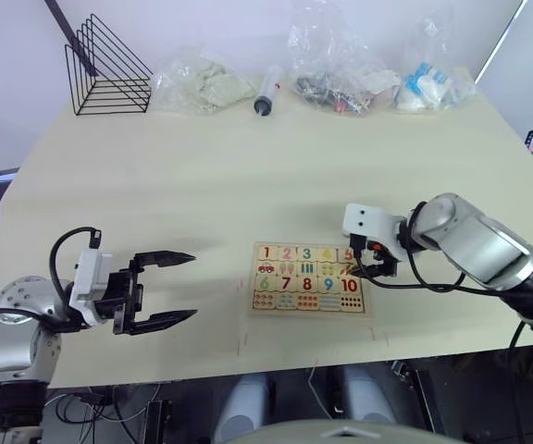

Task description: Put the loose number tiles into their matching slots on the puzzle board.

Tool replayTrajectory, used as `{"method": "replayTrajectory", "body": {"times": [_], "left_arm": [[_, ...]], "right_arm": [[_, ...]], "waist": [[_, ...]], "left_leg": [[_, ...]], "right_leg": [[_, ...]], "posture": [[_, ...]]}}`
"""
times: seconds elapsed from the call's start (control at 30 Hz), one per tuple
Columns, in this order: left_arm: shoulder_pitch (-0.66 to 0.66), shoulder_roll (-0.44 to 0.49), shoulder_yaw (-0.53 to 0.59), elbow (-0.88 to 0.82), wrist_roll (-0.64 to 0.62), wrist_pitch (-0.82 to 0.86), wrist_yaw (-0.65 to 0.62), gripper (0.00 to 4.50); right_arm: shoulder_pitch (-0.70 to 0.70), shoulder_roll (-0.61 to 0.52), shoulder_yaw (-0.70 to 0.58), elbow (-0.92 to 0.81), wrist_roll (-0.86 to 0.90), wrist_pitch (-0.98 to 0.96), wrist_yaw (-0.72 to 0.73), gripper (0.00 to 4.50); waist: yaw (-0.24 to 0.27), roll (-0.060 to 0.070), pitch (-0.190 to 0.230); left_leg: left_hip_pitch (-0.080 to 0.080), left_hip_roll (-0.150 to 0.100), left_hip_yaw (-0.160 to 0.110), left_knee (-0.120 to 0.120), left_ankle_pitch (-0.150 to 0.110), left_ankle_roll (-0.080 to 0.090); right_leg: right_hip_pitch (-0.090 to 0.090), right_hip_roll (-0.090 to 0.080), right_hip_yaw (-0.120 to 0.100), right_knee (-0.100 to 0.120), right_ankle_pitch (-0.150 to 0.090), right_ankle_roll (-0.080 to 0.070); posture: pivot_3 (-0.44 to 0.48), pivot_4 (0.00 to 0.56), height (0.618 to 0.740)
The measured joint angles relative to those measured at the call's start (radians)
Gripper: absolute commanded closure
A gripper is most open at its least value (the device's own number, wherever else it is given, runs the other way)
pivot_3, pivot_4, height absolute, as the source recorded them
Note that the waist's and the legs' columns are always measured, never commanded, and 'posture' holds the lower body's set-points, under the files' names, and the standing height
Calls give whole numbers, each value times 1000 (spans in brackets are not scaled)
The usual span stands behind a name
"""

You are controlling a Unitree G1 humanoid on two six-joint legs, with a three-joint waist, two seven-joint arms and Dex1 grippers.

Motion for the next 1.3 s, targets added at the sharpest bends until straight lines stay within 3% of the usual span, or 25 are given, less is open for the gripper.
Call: {"method": "replayTrajectory", "body": {"times": [0.27, 0.43, 0.47, 0.53, 0.6, 0.77, 1.0, 1.3], "left_arm": [[-1, 0, 0, 0, 0, 0, 0, 0], [-1, 0, 1, 0, 0, -1, 0, 0], [-1, 0, 0, 1, 0, -1, 0, 0], [-1, -1, 1, 1, 0, -1, 0, 0], [-1, -3, 0, 1, 1, -1, 0, 0], [-6, -5, -1, 1, 2, -1, 0, 0], [-13, -6, -2, 1, 11, 0, 0, 0], [-13, -15, -2, 1, 12, 4, 3, 0]], "right_arm": [[30, -9, -36, 24, -12, -62, 14, 683], [133, -19, -192, 48, 36, -172, 27, 683], [161, -14, -231, 54, 49, -203, 27, 1072], [209, 7, -290, 76, 68, -257, 24, 1416], [256, 31, -336, 102, 90, -320, 23, 2649], [335, 98, -430, 169, 119, -482, 24, 4473], [413, 185, -476, 274, 128, -705, 47, 4473], [472, 223, -473, 373, 102, -829, 75, 4473]], "waist": [[1, 0, 0], [0, -1, -1], [0, -1, -1], [1, -2, -1], [1, -2, -1], [1, -2, -1], [0, -1, -1], [0, -1, -1]], "left_leg": [[0, 0, 0, 0, 0, 0], [0, 0, 0, 0, 0, 0], [0, 0, 0, 0, 0, 0], [0, 0, 0, 0, 0, 0], [0, 0, 1, 0, 0, 0], [0, 0, 1, 1, 0, 0], [1, 0, 2, 1, 0, 0], [1, 0, 2, 1, 0, 0]], "right_leg": [[0, 0, 0, 0, 0, 0], [1, 0, 0, 0, 0, 0], [1, 0, 0, 0, 0, 0], [1, 0, 0, 0, 0, 0], [1, 0, 1, 1, 0, 1], [1, 0, 2, 1, 1, 0], [1, 0, 2, 1, 1, 0], [1, 1, 2, 2, 1, 0]], "posture": [[0, 150, 740], [0, 150, 740], [0, 150, 740], [0, 150, 740], [0, 150, 740], [0, 150, 740], [0, 150, 740], [0, 150, 740]]}}
